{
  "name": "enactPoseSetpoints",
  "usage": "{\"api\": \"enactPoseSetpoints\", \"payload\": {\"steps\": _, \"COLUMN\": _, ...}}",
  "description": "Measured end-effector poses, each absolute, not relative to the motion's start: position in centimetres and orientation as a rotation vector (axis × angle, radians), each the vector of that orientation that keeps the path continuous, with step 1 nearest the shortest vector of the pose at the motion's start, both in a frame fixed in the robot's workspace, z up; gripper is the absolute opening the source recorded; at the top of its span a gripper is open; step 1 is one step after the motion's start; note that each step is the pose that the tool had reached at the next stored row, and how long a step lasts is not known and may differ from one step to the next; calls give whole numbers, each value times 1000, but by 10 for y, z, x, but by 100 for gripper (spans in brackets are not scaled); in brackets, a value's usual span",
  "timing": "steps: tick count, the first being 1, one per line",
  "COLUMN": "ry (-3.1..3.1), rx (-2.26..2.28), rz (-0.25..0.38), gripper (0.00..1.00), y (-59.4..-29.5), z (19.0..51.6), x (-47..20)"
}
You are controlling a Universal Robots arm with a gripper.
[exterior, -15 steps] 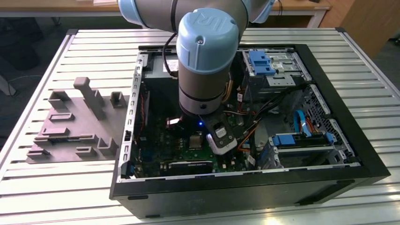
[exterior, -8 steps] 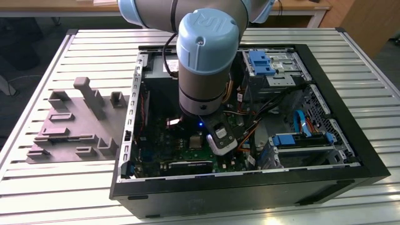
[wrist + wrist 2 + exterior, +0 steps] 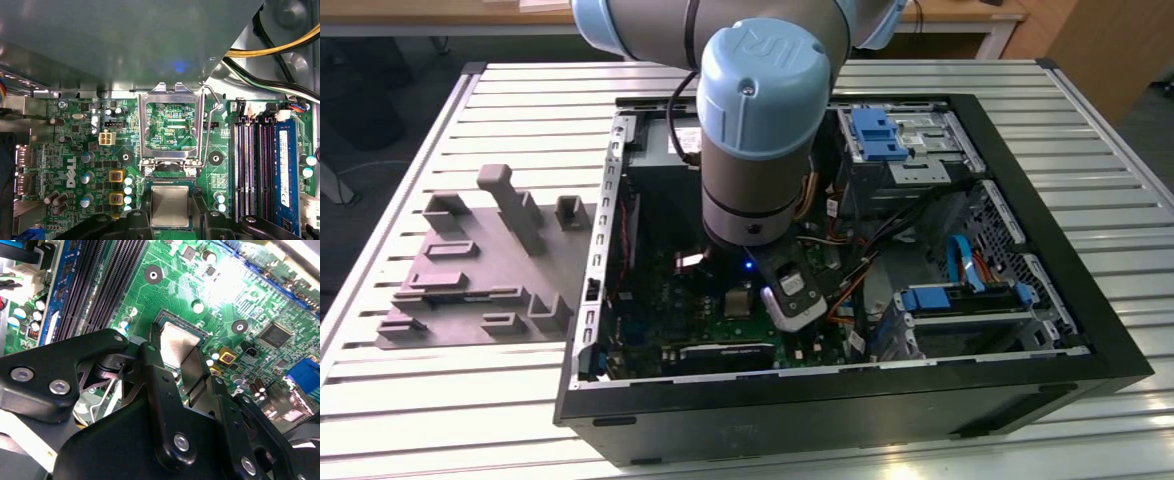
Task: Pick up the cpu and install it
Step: 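Place the cpu into insertion slot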
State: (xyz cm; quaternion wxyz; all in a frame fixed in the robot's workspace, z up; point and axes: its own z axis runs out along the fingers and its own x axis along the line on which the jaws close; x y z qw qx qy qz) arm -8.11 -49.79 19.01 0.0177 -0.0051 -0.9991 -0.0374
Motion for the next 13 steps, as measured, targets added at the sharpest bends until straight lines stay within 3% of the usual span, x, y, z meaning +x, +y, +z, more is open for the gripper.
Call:
{"api": "enactPoseSetpoints", "payload": {"steps": 4, "ry": -3104, "rx": -16, "rz": -116, "gripper": 42, "y": -498, "z": 190, "x": -81}}
{"api": "enactPoseSetpoints", "payload": {"steps": 5, "ry": -3104, "rx": -16, "rz": -116, "gripper": 49, "y": -498, "z": 190, "x": -81}}
{"api": "enactPoseSetpoints", "payload": {"steps": 13, "ry": -3104, "rx": -16, "rz": -116, "gripper": 49, "y": -498, "z": 204, "x": -81}}
